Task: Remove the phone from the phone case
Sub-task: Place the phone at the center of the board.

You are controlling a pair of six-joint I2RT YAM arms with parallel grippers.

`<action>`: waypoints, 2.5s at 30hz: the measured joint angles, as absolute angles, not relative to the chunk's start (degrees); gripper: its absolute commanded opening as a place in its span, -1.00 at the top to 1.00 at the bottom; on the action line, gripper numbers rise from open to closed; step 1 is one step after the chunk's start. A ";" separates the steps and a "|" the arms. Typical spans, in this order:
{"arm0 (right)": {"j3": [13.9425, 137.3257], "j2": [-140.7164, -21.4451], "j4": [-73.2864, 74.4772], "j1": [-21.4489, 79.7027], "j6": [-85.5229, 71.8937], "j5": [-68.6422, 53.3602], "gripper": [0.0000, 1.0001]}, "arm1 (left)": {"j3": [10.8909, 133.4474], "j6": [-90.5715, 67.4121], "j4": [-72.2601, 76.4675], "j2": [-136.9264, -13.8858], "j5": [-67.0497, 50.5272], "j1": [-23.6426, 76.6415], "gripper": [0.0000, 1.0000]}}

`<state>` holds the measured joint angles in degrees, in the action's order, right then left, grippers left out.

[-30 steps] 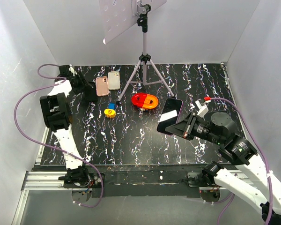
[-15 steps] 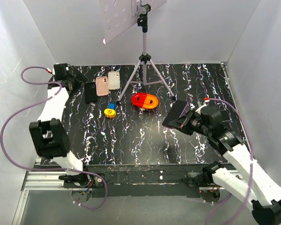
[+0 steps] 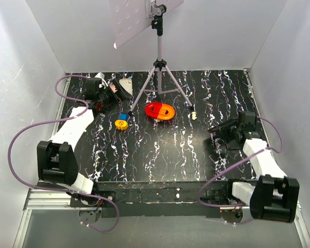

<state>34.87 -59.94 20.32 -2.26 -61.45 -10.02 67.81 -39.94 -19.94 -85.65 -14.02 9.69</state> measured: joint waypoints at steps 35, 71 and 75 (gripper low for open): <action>43.51 -96.66 -12.23 -12.71 -73.78 -5.39 0.45 | 63.66 -48.71 -10.59 -81.17 -29.43 3.49 -0.96; 43.99 -83.35 2.76 -13.15 -67.05 -9.85 -0.24 | 63.11 -49.08 -9.76 -81.17 -29.43 3.25 -0.96; 46.63 -76.36 9.15 -10.72 -58.43 -12.01 -0.25 | 62.78 -49.06 -9.15 -81.19 -29.36 3.09 -0.96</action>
